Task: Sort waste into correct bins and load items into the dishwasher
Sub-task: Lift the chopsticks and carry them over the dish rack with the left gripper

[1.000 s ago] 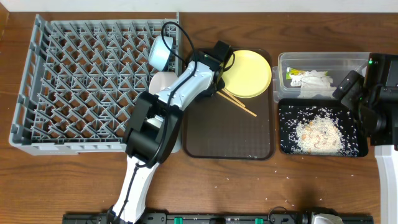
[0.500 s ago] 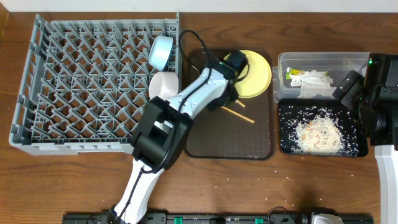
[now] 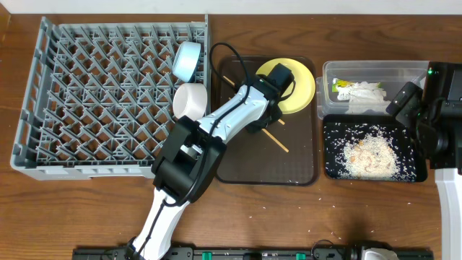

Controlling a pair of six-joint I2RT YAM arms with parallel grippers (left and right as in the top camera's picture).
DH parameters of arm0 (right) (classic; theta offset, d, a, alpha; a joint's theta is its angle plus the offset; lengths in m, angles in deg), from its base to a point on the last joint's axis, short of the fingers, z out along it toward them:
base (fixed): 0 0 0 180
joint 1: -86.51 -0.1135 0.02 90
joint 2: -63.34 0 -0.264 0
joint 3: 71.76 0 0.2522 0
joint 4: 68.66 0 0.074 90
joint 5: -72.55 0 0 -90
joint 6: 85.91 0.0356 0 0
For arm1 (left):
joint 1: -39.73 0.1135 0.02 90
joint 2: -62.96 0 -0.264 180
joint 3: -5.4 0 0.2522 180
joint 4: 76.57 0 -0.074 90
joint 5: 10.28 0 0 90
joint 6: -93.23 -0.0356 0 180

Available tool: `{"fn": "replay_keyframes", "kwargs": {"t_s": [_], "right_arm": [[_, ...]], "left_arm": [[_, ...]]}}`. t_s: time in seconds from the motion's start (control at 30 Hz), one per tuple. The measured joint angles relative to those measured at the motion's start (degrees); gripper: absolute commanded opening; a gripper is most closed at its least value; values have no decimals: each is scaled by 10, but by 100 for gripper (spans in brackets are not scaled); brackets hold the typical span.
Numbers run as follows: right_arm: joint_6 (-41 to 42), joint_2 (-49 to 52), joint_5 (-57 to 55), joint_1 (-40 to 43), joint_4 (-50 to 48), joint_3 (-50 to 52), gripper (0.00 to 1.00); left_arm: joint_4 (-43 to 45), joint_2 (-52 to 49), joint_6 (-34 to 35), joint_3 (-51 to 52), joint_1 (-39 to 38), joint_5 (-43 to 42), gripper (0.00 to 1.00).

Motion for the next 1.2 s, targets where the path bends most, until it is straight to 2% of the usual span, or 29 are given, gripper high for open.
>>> {"fn": "replay_keyframes", "kwargs": {"t_s": [0.1, 0.2, 0.33, 0.47, 0.63, 0.8, 1.0, 1.2], "right_arm": [[0, 0, 0, 0, 0, 0, 99], [0, 0, 0, 0, 0, 0, 99], [0, 0, 0, 0, 0, 0, 99], [0, 0, 0, 0, 0, 0, 99], [0, 0, 0, 0, 0, 0, 99], [0, 0, 0, 0, 0, 0, 99], [0, 0, 0, 0, 0, 0, 99], [0, 0, 0, 0, 0, 0, 99]], "left_arm": [[-5, 1, 5, 1, 0, 0, 27], [-13, 1, 11, 2, 0, 0, 8], [-21, 2, 10, 3, 2, -8, 8], [-31, 7, -25, 7, 11, -30, 8], [-40, 35, -137, 30, 35, -39, 7], [-42, 143, -291, 37, 57, -31, 7], [-64, 295, -424, 32, 74, 82, 7], [-82, 331, -537, 30, 123, 200, 7]]}}
